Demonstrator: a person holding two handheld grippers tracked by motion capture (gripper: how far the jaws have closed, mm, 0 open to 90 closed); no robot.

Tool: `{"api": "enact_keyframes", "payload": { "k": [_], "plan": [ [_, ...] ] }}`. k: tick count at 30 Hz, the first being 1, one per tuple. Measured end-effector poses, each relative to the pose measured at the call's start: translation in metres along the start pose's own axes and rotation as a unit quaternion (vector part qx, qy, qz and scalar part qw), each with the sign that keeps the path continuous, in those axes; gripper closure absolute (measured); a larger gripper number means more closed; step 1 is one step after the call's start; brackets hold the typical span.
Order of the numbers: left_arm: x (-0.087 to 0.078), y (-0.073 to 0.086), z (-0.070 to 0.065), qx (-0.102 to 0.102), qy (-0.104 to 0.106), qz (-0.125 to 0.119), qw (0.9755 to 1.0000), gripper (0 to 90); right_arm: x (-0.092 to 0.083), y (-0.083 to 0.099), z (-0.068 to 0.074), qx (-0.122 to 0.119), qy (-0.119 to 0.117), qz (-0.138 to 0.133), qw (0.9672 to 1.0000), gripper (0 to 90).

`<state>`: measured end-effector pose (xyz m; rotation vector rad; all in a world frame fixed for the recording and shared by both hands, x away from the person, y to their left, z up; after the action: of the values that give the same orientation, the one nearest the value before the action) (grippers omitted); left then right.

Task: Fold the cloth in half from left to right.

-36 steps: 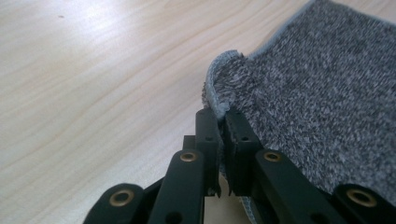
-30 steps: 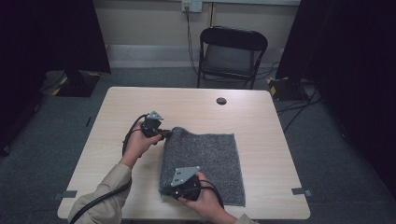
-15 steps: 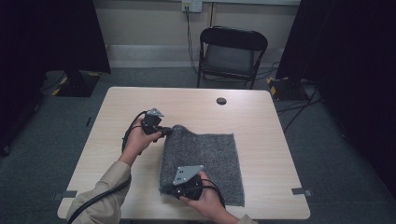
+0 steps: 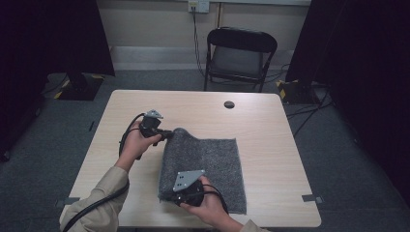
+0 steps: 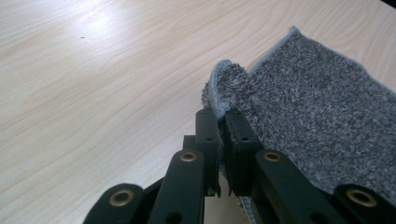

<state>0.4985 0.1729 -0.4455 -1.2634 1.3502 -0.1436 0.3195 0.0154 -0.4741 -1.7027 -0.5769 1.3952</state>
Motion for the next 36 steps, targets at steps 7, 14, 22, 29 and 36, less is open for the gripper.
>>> {"api": "enact_keyframes", "payload": {
  "k": [7, 14, 22, 29, 36],
  "plan": [
    [-0.018, -0.002, 0.004, 0.002, -0.007, 0.006, 1.0000, 85.3, 0.006, -0.012, 0.005, -0.003, -0.009, -0.009, 0.9999, 87.1],
    [-0.031, -0.004, 0.005, 0.008, -0.010, 0.007, 0.9999, 85.4, 0.009, -0.020, 0.007, -0.006, -0.014, -0.016, 0.9997, 86.7],
    [-0.036, -0.011, 0.002, 0.017, -0.013, 0.023, 0.9995, 85.5, 0.008, -0.022, 0.006, -0.006, -0.014, -0.014, 0.9998, 86.7],
    [-0.050, -0.011, 0.006, 0.019, -0.016, 0.034, 0.9991, 85.8, 0.012, -0.033, 0.008, -0.005, -0.023, -0.027, 0.9994, 86.8],
    [-0.075, -0.011, 0.012, 0.014, -0.023, 0.042, 0.9988, 85.8, 0.021, -0.045, 0.016, -0.012, -0.038, -0.036, 0.9986, 86.4]
  ]
}}
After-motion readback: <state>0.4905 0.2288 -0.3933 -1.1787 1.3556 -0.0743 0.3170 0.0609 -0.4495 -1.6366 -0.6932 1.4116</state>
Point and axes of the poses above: each handheld gripper's, and its own axes: x roughly forward along the jaws, y roughly out of its underside, z roughly to its left, the point moved 3 cm from there along x, roughly forward along the jaws, and after that the axes turned 9 degrees about y, right-handed, at the moved point
